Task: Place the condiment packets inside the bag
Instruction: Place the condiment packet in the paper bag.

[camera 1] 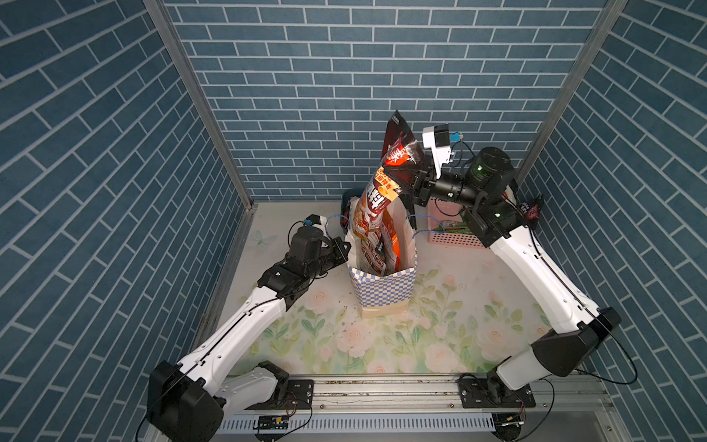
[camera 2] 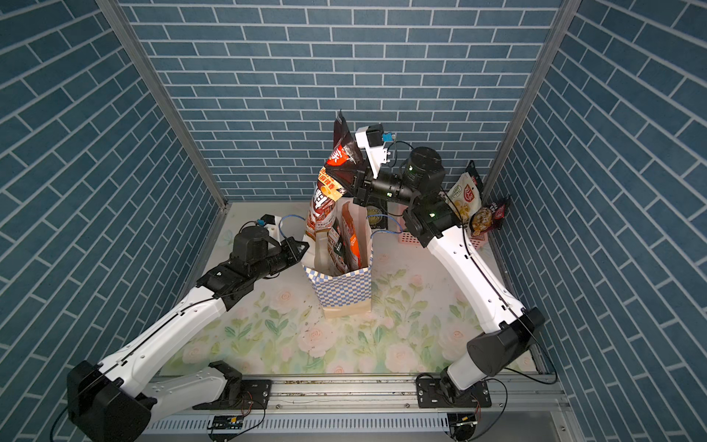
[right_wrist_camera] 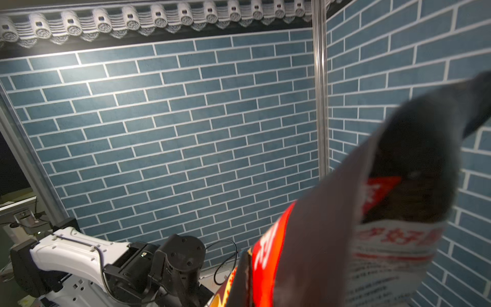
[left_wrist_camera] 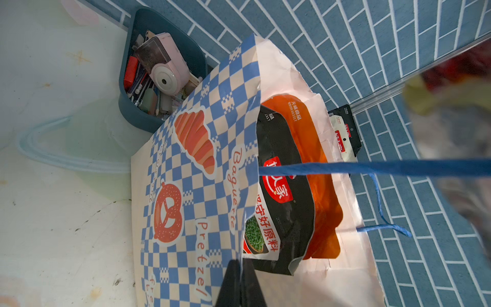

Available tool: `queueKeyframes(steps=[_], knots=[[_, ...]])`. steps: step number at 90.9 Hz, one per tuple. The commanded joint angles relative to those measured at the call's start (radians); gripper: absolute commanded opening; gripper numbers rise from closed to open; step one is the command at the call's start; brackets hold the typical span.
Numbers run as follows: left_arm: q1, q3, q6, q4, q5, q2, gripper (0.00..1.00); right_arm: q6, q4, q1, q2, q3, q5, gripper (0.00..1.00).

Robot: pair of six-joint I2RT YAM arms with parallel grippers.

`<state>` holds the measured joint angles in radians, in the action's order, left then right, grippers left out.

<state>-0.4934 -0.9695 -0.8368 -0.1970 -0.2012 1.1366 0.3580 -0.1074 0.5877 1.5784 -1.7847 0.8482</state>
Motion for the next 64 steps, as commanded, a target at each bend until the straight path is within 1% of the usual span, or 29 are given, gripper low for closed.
queueKeyframes(steps=[1,8,36,50,64], knots=[[-0.008,0.010,0.018,0.000,0.005,-0.022,0.00,0.044,-0.181,0.008,0.022,-0.009,0.090,0.00],[-0.009,0.011,0.018,-0.003,0.006,-0.029,0.00,0.037,-0.170,0.009,0.053,-0.003,0.109,0.00],[-0.009,0.008,0.019,-0.013,0.011,-0.031,0.00,-0.095,0.006,0.007,0.119,0.015,0.103,0.00],[-0.009,0.002,0.020,-0.013,0.012,-0.028,0.00,-0.181,0.120,0.008,0.150,0.011,0.146,0.00],[-0.009,0.002,0.020,-0.012,0.010,-0.020,0.00,-0.240,0.176,0.007,0.190,-0.010,0.197,0.00]])
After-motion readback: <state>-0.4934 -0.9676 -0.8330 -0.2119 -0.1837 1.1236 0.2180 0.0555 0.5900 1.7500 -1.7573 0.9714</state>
